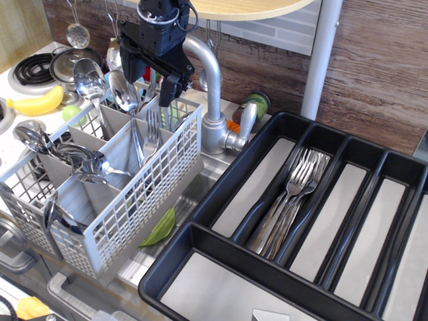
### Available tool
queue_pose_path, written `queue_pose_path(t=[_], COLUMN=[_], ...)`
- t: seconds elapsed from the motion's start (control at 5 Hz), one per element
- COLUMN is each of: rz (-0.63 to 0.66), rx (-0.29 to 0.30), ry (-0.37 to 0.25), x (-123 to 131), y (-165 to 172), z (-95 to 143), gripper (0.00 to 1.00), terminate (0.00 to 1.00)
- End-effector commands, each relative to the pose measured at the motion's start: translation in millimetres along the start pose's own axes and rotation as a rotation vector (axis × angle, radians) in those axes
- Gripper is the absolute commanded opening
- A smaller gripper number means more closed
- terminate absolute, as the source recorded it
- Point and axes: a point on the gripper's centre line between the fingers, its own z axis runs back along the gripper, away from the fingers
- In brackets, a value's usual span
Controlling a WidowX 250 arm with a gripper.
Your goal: Put fork from basket to tray
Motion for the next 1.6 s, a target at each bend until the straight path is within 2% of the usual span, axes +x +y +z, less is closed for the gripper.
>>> queue_pose_path(t=[0.0, 0.2, 0.6, 1.0, 1.2, 1.4], rz=[0.0, -0.018, -0.031, 0.027, 0.075, 0.105], rx=[0.0, -0.023, -0.017, -0.078, -0.097, -0.117], ry=[0.0, -0.059, -0.092, -0.151, -0.168, -0.142], x=[0.0, -2.0, 1.2, 3.8, 5.9, 10.2], y=[0.0, 6.2, 18.4, 10.9, -2.0, -5.6], z=[0.0, -19.4, -34.4, -50.8, -54.7, -43.9], gripper=[1.0, 1.0, 1.0, 1.0, 0.0, 0.0], terminate=[0.0, 0.0, 0.0, 0.0, 0.0, 0.0])
